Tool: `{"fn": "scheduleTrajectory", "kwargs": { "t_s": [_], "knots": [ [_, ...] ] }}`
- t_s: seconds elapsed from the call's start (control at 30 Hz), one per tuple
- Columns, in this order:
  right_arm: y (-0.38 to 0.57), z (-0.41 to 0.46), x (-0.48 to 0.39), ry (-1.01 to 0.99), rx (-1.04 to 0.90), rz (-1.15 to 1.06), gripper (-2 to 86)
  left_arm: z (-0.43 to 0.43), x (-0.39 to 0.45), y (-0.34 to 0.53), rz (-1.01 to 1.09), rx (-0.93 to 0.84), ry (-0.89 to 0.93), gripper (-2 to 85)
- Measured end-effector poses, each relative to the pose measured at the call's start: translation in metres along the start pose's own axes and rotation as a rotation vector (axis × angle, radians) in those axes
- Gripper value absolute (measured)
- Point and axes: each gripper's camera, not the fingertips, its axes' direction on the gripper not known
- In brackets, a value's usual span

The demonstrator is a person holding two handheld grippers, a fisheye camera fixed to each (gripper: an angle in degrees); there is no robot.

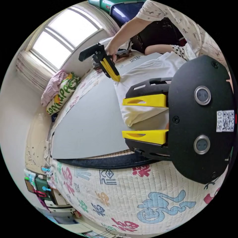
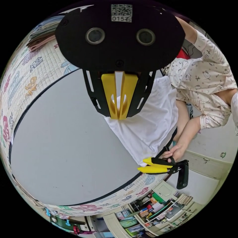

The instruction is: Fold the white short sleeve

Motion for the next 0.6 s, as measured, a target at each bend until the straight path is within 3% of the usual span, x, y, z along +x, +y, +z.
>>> {"fn": "scheduleTrajectory", "kwargs": {
  "t_s": [0.27,0.47,0.6],
  "knots": [
    [0.055,-0.049,-0.033,0.039,0.274,0.144,6.2,-0.022,0.007,0.026,0.092,-0.039,-0.081,7.4],
    [0.049,-0.055,-0.064,-0.045,0.238,0.156,13.0,-0.04,-0.013,0.042,0.061,-0.062,0.01,4.1],
    [0.044,-0.062,-0.076,-0.137,0.282,0.185,11.4,-0.055,-0.024,0.056,0.052,-0.063,0.035,2.7]
  ]
}}
